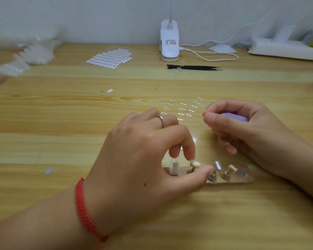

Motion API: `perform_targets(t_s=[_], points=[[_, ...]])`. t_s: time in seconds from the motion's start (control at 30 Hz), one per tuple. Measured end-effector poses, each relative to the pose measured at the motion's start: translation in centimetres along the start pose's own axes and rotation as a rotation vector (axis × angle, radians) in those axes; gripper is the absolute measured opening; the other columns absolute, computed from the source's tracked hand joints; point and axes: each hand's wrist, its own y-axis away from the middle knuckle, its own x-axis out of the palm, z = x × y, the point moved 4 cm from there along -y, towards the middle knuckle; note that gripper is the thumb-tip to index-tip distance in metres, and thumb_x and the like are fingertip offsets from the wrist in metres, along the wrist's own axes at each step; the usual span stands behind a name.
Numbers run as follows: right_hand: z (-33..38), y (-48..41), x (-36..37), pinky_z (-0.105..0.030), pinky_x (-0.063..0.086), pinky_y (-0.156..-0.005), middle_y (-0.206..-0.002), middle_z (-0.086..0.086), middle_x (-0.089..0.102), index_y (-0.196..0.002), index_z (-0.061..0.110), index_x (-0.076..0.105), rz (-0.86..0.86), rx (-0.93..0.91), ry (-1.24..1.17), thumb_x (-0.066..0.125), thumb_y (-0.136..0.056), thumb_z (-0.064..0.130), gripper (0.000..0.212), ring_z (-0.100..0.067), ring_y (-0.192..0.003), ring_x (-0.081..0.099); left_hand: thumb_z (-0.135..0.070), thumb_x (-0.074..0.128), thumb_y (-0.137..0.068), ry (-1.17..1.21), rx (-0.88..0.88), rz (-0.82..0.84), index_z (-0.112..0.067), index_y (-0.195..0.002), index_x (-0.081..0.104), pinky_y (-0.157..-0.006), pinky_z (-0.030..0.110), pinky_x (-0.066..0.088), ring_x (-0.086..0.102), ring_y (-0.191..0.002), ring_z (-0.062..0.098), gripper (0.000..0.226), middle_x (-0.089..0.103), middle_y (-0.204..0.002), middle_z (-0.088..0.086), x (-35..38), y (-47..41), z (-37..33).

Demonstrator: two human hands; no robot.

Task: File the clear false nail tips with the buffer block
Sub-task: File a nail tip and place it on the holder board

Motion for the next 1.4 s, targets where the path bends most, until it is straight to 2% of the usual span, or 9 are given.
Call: perform_targets(t_s=[0.17,0.3,0.57,0.67,0.8,0.9,1.0,1.07,1.4], points=[[-0.04,-0.02,0.07,-0.016,0.038,-0.040,-0.059,0.010,0.056,-0.072,0.024,0.073,0.001,-0.003,0.000,0.075,-0.063,0.039,0.018,-0.009,-0.044,0.043,-0.055,0.066,-0.072,-0.022,0.006,0.001,-0.031,-0.068,0.056,-0.066,0.031,0.040,0.044,-0.068,0.007,0.026,0.047,-0.065,-0.015,-0.10,0.05,-0.04],[-0.08,0.01,0.03,-0.016,0.038,-0.040,-0.059,0.011,0.056,-0.072,0.023,0.073,0.016,-0.009,0.006,0.084,-0.062,0.034,0.018,-0.010,-0.043,0.042,-0.057,0.064,-0.072,-0.032,-0.002,0.012,-0.032,-0.068,0.056,-0.065,0.030,0.040,0.045,-0.067,0.006,0.026,0.046,-0.065,-0.015,-0.14,0.08,-0.09],[-0.23,-0.02,-0.13,-0.016,0.039,-0.041,-0.060,0.012,0.057,-0.075,0.024,0.073,0.016,-0.018,0.017,0.084,-0.066,0.037,0.019,-0.010,-0.043,0.043,-0.054,0.068,-0.071,-0.033,-0.027,0.014,-0.032,-0.069,0.059,-0.062,0.025,0.039,0.051,-0.071,0.009,0.024,0.049,-0.070,-0.014,-0.14,0.20,-0.11],[-0.33,-0.05,-0.24,-0.017,0.039,-0.042,-0.060,0.012,0.057,-0.076,0.024,0.073,0.018,-0.023,0.014,0.078,-0.070,0.037,0.016,-0.009,-0.044,0.044,-0.055,0.068,-0.071,-0.037,-0.024,0.026,-0.033,-0.070,0.060,-0.062,0.024,0.038,0.051,-0.071,0.007,0.023,0.049,-0.070,-0.015,-0.17,0.30,-0.13],[-0.37,-0.03,-0.26,-0.016,0.040,-0.042,-0.060,0.012,0.057,-0.077,0.023,0.074,0.027,-0.028,0.006,0.080,-0.069,0.037,0.017,-0.007,-0.045,0.044,-0.056,0.069,-0.070,-0.053,-0.004,0.038,-0.032,-0.075,0.062,-0.061,0.026,0.040,0.052,-0.070,0.008,0.025,0.048,-0.070,-0.015,-0.14,0.29,-0.24],[-0.37,-0.02,-0.24,-0.017,0.040,-0.042,-0.060,0.012,0.057,-0.077,0.023,0.074,0.029,-0.026,-0.001,0.078,-0.070,0.037,0.016,-0.007,-0.046,0.044,-0.049,0.068,-0.072,-0.033,0.032,0.006,-0.031,-0.077,0.063,-0.061,0.027,0.040,0.051,-0.069,0.010,0.019,0.047,-0.072,-0.015,-0.37,0.34,-0.54],[-0.37,-0.01,-0.22,-0.016,0.040,-0.042,-0.060,0.012,0.057,-0.077,0.024,0.074,0.031,-0.025,0.005,0.081,-0.071,0.034,0.014,-0.008,-0.045,0.044,-0.037,0.068,-0.073,-0.040,0.079,-0.029,-0.030,-0.072,0.066,-0.062,0.027,0.038,0.048,-0.067,0.011,0.008,0.047,-0.071,-0.015,-0.56,0.48,-0.78],[-0.35,-0.03,-0.19,-0.017,0.040,-0.042,-0.059,0.012,0.057,-0.076,0.024,0.074,0.028,-0.025,0.003,0.080,-0.072,0.033,0.012,-0.008,-0.045,0.044,-0.035,0.069,-0.074,-0.042,0.081,-0.038,-0.030,-0.069,0.066,-0.062,0.026,0.037,0.047,-0.067,0.011,0.008,0.047,-0.070,-0.015,-0.60,0.46,-0.73],[-0.27,-0.03,-0.14,-0.017,0.039,-0.041,-0.059,0.012,0.056,-0.074,0.024,0.074,0.010,-0.014,-0.007,0.075,-0.067,0.038,0.016,-0.008,-0.046,0.043,-0.034,0.069,-0.074,0.157,-0.014,0.045,-0.032,-0.069,0.060,-0.063,0.034,0.042,0.051,-0.074,0.013,0.011,0.053,-0.072,-0.011,-0.10,0.58,-0.10]])
